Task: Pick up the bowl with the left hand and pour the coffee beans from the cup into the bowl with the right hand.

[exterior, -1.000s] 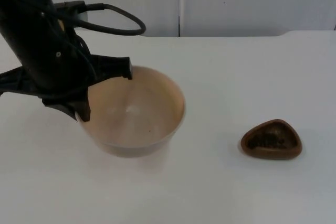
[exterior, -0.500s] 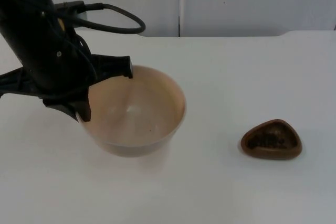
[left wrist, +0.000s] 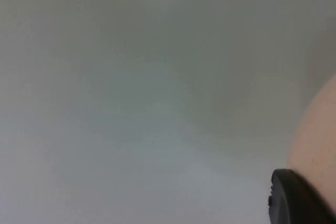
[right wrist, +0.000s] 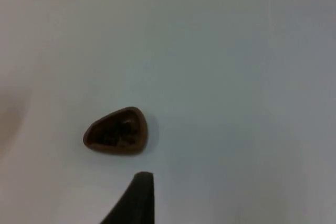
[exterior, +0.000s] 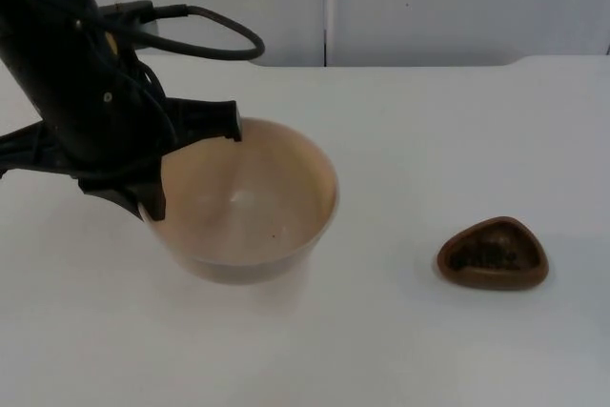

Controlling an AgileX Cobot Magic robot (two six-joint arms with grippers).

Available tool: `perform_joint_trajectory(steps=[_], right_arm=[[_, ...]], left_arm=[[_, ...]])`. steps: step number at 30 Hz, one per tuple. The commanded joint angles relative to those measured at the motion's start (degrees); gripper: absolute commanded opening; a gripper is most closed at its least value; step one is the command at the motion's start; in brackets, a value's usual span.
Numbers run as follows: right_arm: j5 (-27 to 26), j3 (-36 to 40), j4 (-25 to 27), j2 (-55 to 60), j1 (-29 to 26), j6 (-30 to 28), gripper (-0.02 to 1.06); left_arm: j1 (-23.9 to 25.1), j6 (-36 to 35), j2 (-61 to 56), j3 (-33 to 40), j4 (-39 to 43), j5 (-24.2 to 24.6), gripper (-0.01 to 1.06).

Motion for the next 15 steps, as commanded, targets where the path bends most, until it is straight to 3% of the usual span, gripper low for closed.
perform_joint_trajectory(steps=[1, 15], right_arm=[[-1.8, -2.0, 0.4, 3.9, -0.3, -0.1, 1.05], [-1.2, -15.7, 0.4, 26.9, -0.3, -3.7, 1.05]], left_arm=[[-0.3, -0.3, -0.6, -0.4, -0.6, -0.4, 0.00], [-0.3, -0.3, -0.6, -0.4, -0.5, -0.7, 0.00]])
